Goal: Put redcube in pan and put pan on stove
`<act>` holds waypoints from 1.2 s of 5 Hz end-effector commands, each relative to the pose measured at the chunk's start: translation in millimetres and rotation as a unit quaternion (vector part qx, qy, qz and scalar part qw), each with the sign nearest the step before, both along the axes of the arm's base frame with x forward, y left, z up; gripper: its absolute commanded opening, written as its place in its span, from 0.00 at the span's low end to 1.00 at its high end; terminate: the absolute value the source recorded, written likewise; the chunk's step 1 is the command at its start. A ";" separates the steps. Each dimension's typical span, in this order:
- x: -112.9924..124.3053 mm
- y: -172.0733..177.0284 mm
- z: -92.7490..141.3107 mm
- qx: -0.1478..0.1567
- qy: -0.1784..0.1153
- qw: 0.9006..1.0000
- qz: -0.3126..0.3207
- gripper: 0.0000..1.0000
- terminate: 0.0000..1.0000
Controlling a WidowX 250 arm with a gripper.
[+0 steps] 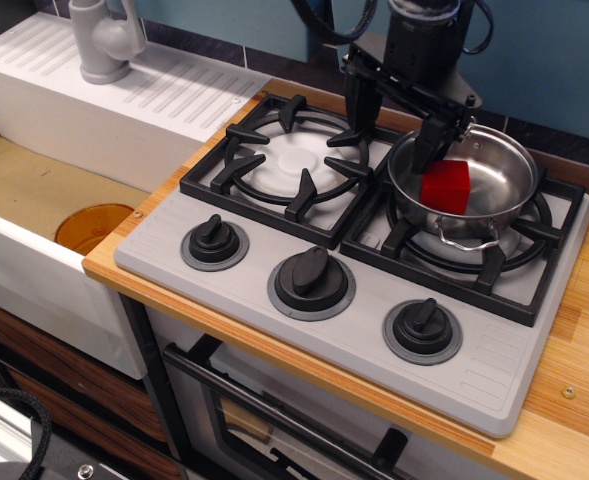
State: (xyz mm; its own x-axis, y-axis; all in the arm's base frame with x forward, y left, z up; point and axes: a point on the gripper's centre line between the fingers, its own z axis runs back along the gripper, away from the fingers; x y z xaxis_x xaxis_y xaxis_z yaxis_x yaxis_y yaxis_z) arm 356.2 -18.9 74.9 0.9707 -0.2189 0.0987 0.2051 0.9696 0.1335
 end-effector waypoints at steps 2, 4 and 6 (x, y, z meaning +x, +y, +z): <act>8.7 6.7 6.1 -0.020 -0.057 0.998 -0.001 1.00 0.00; 2.1 3.0 -11.5 -0.030 -0.066 0.997 0.004 1.00 0.00; -3.9 -6.9 -9.8 -0.024 -0.044 0.999 0.012 1.00 0.00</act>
